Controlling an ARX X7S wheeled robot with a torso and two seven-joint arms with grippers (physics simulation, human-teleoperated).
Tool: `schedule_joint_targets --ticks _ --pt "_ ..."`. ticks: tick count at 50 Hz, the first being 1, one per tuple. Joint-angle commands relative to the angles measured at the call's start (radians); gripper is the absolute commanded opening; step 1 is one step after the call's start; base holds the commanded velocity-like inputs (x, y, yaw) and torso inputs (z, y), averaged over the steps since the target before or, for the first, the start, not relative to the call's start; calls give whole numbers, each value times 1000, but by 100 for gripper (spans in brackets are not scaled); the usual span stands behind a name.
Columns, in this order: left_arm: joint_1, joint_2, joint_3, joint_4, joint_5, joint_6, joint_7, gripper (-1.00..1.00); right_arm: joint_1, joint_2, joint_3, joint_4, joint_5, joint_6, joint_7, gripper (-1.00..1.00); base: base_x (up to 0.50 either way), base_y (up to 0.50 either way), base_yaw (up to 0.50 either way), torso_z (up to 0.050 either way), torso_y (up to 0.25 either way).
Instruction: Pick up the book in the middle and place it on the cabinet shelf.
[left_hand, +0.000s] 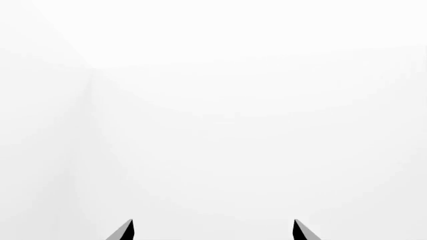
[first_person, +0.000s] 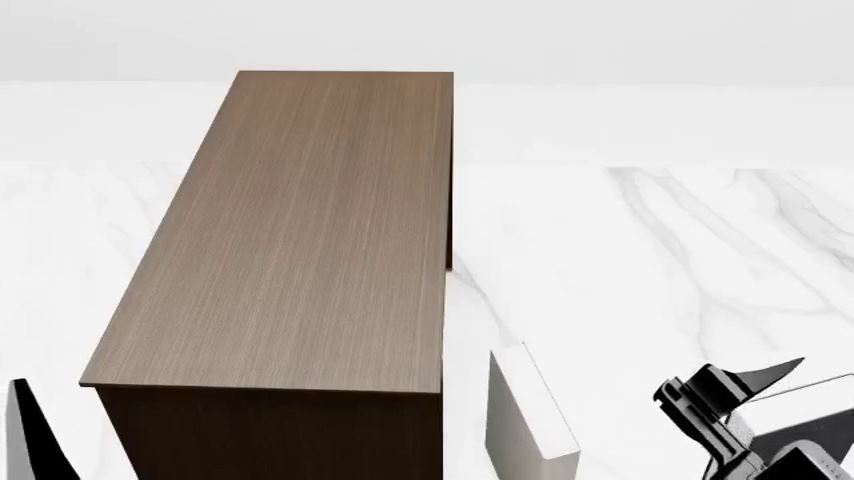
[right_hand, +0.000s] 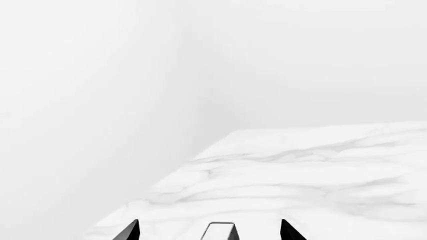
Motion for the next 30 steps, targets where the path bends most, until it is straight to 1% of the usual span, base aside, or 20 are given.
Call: schedule_joint_targets --ticks 1,21,30 --pt "0 14 -20 -6 17 12 19 100 30 -34 -4 83 59 20 -101 100 0 0 0 0 0" --pt "-2 9 -12 -13 17 10 14 100 82 -43 19 201 62 -17 -65 100 0 0 0 0 0" --pt "-3 6 -9 -14 15 10 12 100 91 -49 -1 204 52 -10 -59 100 0 0 0 0 0"
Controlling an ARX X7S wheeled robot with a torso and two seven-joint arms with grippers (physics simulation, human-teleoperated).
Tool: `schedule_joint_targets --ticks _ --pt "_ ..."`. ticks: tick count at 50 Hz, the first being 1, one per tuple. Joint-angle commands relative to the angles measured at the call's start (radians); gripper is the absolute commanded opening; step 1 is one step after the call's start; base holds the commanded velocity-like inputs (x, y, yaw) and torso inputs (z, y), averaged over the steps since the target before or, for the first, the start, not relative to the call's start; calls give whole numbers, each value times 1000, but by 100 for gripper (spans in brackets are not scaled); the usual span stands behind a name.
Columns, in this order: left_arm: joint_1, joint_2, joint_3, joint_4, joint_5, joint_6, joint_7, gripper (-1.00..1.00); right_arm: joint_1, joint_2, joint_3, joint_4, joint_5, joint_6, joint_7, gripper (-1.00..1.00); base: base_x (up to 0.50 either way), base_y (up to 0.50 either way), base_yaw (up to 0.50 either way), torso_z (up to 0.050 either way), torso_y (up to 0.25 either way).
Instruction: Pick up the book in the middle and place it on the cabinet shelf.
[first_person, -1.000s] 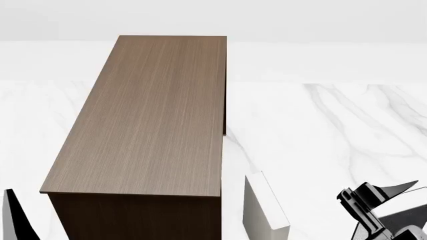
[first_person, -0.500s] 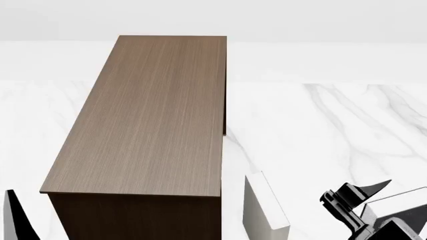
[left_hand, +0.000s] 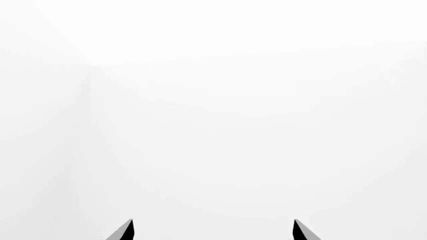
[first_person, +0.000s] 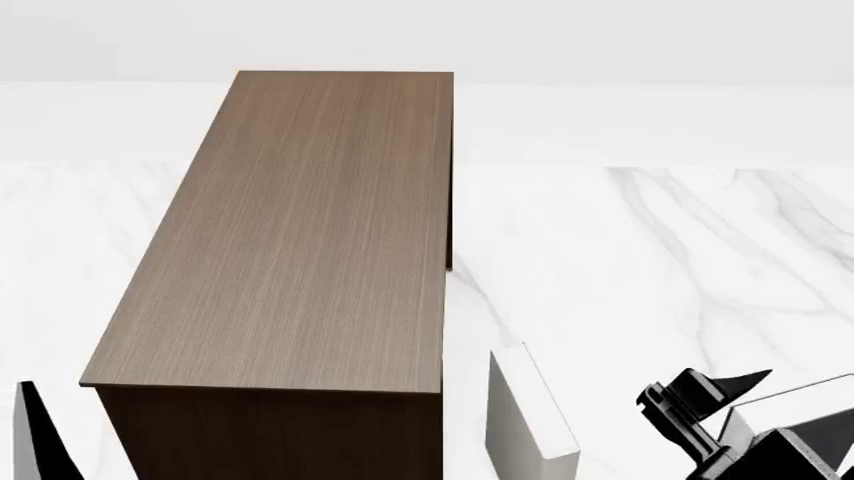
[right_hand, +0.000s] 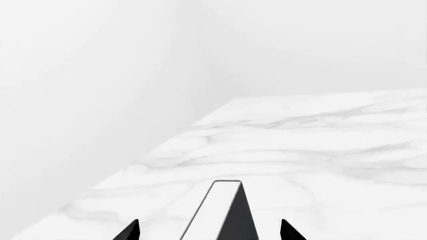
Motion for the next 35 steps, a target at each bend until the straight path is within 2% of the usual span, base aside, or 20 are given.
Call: schedule_joint_targets --ticks 1,35 --pt "-2 16 -19 -8 18 13 19 100 23 -28 4 35 -26 -4 -20 100 0 0 0 0 0" --pt "-6 5 -9 -16 5 12 11 100 84 -46 -49 180 -5 -35 -84 100 0 0 0 0 0"
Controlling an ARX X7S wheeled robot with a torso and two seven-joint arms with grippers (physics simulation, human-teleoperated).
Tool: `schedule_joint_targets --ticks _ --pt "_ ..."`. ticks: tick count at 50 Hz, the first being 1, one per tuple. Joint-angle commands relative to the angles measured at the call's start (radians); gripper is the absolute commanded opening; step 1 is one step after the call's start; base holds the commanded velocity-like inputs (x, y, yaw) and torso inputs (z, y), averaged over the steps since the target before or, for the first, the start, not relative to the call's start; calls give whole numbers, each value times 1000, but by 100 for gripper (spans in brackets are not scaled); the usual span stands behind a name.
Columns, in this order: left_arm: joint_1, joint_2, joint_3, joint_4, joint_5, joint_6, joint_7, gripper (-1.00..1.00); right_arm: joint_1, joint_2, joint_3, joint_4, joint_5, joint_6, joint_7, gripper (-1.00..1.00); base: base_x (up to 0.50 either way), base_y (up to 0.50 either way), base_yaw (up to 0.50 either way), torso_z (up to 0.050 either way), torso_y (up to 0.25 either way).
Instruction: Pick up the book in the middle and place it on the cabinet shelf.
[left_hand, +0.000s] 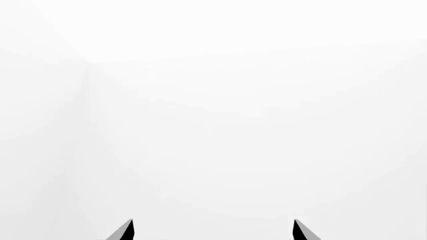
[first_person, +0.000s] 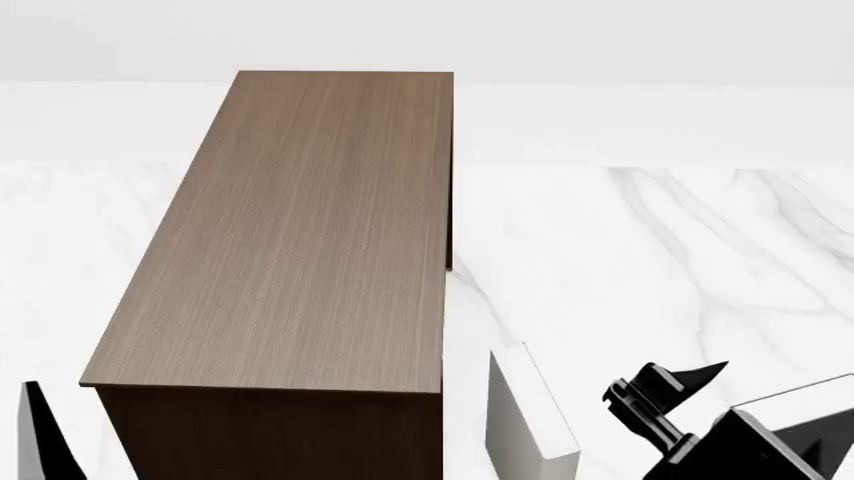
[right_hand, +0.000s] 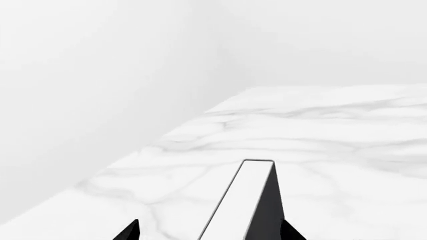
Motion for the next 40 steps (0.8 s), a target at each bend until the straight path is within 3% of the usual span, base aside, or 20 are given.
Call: schedule_joint_targets --ticks 1,40 --pt "0 15 -20 -9 16 15 19 100 22 -25 2 46 -13 -11 -48 100 0 0 0 0 0" --pt "-6 7 -6 -14 1 3 11 100 51 -24 -17 161 -17 -61 -35 100 0 0 0 0 0"
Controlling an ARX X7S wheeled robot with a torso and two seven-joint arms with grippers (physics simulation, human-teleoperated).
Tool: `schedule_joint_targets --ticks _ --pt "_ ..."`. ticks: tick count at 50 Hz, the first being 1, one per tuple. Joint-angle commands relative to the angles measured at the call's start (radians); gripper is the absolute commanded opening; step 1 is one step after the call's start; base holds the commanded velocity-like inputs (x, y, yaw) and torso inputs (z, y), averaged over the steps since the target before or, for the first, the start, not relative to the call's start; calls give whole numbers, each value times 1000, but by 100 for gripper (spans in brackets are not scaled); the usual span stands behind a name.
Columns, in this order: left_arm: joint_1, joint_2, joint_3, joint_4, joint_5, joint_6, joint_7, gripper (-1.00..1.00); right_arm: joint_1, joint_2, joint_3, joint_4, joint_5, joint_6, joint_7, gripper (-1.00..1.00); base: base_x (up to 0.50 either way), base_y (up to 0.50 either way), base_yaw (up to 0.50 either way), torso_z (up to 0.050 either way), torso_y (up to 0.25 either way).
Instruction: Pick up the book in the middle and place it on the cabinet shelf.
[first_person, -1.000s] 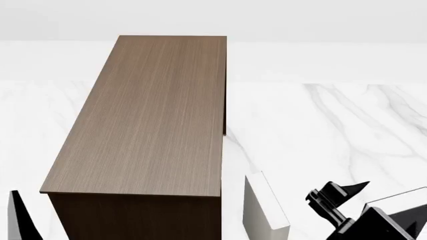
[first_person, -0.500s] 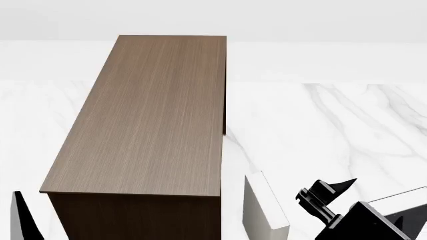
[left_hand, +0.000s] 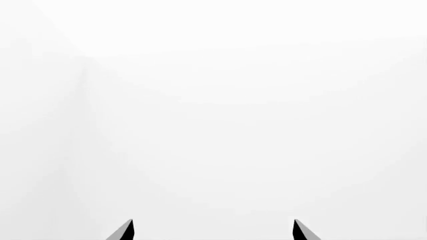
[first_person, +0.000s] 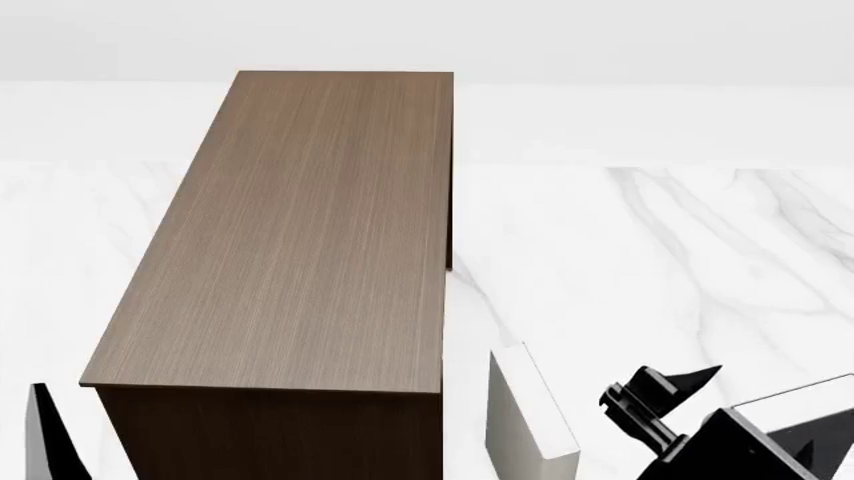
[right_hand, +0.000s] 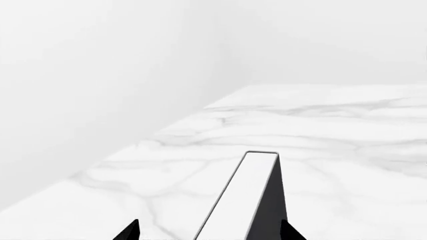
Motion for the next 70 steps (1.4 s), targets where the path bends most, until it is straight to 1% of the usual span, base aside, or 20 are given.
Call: schedule_joint_targets --ticks 1,10,23,41,63,70 --pt "-3 16 -20 -8 11 9 20 100 9 -22 11 38 -21 -8 -24 100 0 0 0 0 0" --pt "-4 14 -19 -9 7 8 17 100 21 -28 -6 84 -15 -5 -51 100 0 0 0 0 0" --pt "-6 11 -14 -11 5 7 14 100 15 -20 -10 78 -12 -9 -36 100 0 0 0 0 0" --pt "-7 6 -11 -11 -1 3 10 100 29 -22 -13 134 -6 -36 -39 100 0 0 0 0 0" --pt "-13 2 -6 -18 -8 1 4 100 56 -31 -24 226 -2 -75 -58 100 0 0 0 0 0" --pt "-12 0 -2 -22 -9 3 4 100 97 -43 -25 314 -11 -119 -62 100 0 0 0 0 0"
